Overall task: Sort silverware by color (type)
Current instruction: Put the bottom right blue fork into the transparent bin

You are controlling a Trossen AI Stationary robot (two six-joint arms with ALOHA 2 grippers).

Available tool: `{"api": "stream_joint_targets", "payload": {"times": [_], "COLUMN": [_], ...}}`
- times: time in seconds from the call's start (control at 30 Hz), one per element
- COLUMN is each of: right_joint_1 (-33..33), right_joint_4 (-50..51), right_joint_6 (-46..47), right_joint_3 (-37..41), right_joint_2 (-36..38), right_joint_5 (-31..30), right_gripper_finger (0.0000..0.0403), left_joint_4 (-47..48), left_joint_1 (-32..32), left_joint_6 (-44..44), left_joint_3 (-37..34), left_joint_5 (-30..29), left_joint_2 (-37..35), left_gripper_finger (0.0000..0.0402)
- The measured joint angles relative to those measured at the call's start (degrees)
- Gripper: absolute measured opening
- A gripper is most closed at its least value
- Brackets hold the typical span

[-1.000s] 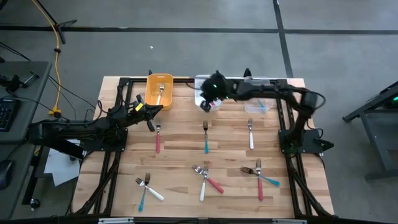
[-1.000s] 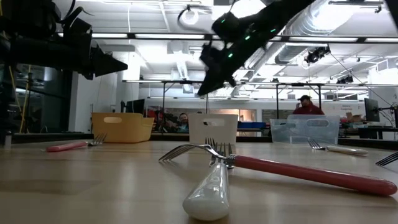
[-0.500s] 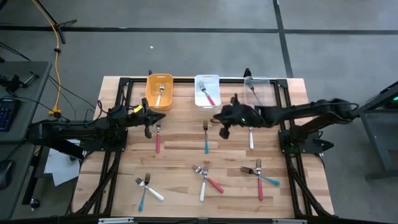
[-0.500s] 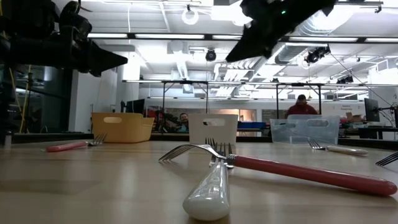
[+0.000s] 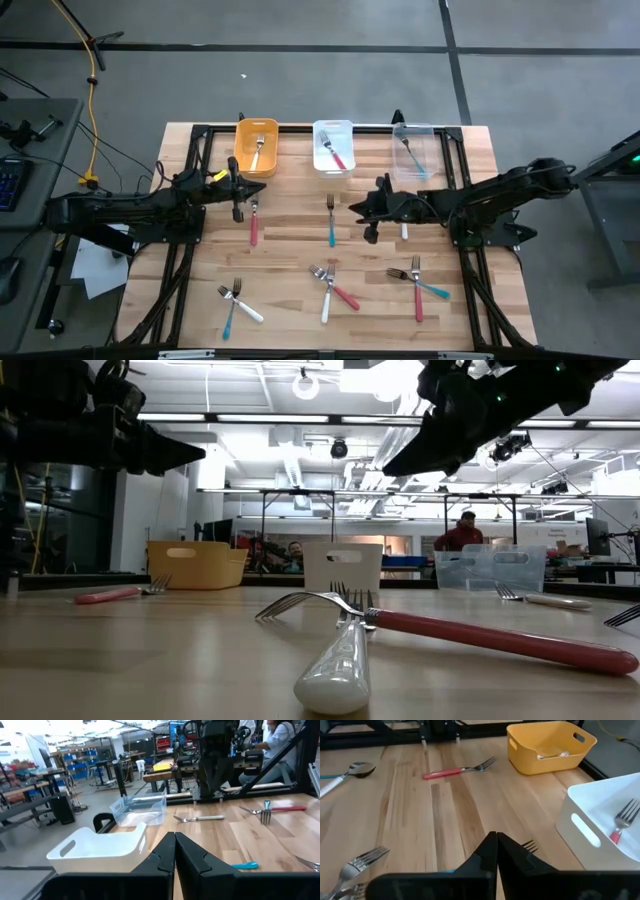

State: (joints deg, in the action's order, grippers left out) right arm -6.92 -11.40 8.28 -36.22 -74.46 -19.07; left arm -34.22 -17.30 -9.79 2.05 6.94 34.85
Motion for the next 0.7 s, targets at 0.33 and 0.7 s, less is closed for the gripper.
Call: {"api": "stream_joint_targets", "payload": {"times": [0.33, 0.7], "right_joint_1": [-0.1, -11.4], "right_joint_4": [18.5, 39.4], "right_joint_6": [3.8, 16.7], "right_joint_3": [-9.3, -16.6], "right_joint_2": [0.0, -0.2], "right_joint_5": [1.5, 1.5], "right_gripper_finger": [0.002, 0.0082], "left_joint_4": [-0.1, 0.2], "left_joint_1": [0.0, 0.0], "left_joint_6": [-5.0, -2.4], "left_joint_3": [3.0, 3.2], "left_joint_5": [0.0, 0.0], "left_joint_2": [0.0, 0.4], "left_gripper_finger": [0.0001, 0.0001]}}
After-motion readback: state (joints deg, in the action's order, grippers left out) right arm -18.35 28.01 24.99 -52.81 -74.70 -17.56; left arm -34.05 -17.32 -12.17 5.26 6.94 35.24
